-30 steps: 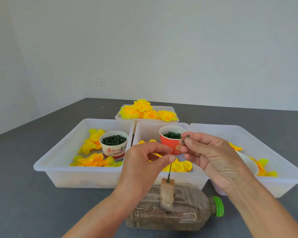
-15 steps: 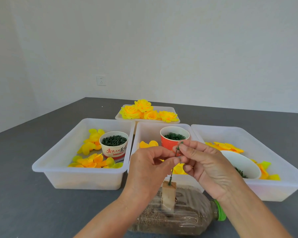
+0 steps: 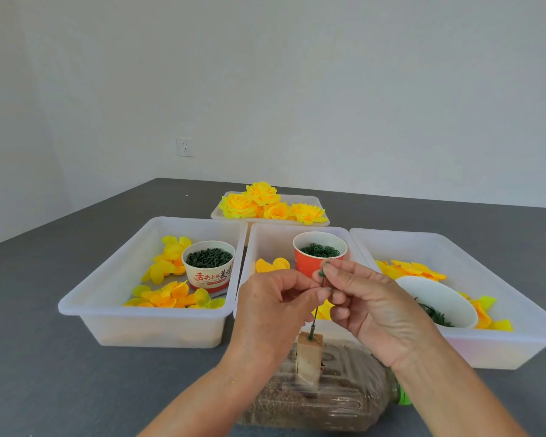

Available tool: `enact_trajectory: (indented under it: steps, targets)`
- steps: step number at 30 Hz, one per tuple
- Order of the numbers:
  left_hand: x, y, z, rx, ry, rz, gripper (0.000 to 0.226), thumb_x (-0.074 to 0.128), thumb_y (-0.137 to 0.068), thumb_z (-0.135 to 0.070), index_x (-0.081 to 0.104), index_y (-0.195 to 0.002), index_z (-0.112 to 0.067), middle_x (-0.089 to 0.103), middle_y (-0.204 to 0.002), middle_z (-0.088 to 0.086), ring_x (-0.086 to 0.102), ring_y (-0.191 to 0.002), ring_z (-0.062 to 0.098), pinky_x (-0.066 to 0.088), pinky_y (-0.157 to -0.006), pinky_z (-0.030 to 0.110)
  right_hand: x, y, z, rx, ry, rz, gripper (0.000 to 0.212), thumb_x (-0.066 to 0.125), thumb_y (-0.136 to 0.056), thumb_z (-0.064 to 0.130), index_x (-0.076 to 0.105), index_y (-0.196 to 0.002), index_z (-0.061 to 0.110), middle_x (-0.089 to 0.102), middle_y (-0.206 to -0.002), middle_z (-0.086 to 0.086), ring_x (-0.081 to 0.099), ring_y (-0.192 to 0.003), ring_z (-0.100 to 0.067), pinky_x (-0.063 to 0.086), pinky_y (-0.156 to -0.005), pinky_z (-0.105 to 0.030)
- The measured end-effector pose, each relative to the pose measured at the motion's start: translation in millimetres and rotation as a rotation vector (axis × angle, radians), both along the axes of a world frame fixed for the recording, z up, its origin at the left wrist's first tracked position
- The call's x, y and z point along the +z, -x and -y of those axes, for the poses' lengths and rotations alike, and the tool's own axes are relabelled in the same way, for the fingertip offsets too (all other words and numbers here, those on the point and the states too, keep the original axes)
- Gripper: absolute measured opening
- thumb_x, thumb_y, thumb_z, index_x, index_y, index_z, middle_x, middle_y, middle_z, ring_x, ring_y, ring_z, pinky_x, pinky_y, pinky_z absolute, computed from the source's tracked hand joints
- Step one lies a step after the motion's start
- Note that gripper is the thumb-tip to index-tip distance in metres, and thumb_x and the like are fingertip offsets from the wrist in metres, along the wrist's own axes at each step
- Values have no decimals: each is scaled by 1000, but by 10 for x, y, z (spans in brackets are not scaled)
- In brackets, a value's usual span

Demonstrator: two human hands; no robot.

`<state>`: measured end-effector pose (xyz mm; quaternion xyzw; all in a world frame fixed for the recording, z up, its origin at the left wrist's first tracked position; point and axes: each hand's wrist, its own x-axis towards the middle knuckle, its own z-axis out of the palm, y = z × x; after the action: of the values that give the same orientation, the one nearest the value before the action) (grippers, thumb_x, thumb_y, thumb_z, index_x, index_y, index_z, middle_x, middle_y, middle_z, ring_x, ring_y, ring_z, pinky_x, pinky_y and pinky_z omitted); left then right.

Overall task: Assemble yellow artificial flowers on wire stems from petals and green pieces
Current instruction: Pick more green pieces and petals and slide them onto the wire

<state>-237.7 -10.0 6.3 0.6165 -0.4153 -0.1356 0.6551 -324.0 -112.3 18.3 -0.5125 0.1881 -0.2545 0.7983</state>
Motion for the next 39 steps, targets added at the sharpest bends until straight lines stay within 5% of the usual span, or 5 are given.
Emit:
enact_trajectory:
  steps: [14, 24, 30, 39]
  targets:
    - [14, 9, -16, -6, 1, -10, 24, 72, -78, -7, 68, -62, -25, 63, -52, -12, 54, -48, 0, 43, -48, 12, -58, -25, 41, 88, -110, 39, 11, 70, -57, 12, 75, -67, 13, 69, -69, -4, 50, -42, -4, 38, -37, -15]
    - [20, 4, -25, -4, 4, 9, 19, 74, -75, -13, 68, -61, -24, 61, -50, -11, 53, -47, 2, 45, -49, 14, 31, 55, 55, -74, 416, 51, 22, 75, -52, 27, 77, -73, 20, 71, -70, -5, 51, -53, -6, 40, -46, -15]
    - [-4, -14, -10, 5, -13, 21, 19, 73, -78, -11, 68, -64, -22, 62, -52, -11, 55, -48, 4, 46, -50, 16, 128, 101, 1, -140, 611, 87, 12, 74, -56, 19, 76, -68, 18, 73, -69, -4, 61, -57, -5, 44, -49, -13]
    - [4, 2, -9, -11, 6, 7, 19, 74, -75, -16, 68, -61, -28, 63, -53, -11, 54, -48, 1, 45, -49, 14, 29, 15, 4, -53, 230, 25, 11, 71, -58, 15, 75, -68, 12, 69, -72, -10, 51, -47, -7, 41, -41, -17]
